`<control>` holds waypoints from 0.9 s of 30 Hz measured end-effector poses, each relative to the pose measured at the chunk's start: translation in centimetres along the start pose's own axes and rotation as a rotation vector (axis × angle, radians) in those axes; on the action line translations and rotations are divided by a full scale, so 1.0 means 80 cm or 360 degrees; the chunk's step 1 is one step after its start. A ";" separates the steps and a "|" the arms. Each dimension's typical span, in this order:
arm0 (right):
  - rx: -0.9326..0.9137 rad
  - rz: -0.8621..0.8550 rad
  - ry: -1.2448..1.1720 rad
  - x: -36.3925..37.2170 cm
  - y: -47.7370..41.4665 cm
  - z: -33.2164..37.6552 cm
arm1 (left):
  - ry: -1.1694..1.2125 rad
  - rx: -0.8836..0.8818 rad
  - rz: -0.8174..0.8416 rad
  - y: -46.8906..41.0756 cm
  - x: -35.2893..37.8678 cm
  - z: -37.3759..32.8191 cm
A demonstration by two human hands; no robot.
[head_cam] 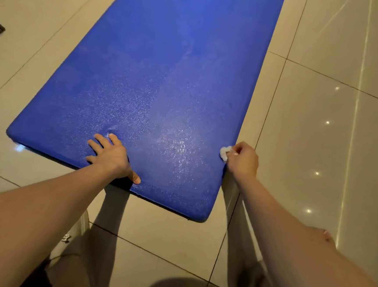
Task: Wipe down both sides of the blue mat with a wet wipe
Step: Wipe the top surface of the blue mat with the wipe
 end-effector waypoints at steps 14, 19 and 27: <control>-0.0191 -0.0074 -0.0032 0.000 0.000 0.013 | 0.0014 0.0016 -0.0036 0.001 -0.002 0.001; -0.0329 -0.0014 0.0080 0.001 -0.003 0.023 | 0.0014 -0.0001 -0.0020 -0.003 0.001 -0.001; -0.0868 0.0332 0.0382 0.026 0.060 0.007 | -0.0026 -0.0004 0.0007 0.001 -0.002 -0.003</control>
Point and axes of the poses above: each hand's wrist, its own y-axis away from the middle knuckle, its own x-axis out of the palm, z = x × y, the point moved 9 cm from there along -y, towards the middle knuckle, and after that the axes turned 11 degrees about -z, right-handed, at the moved point
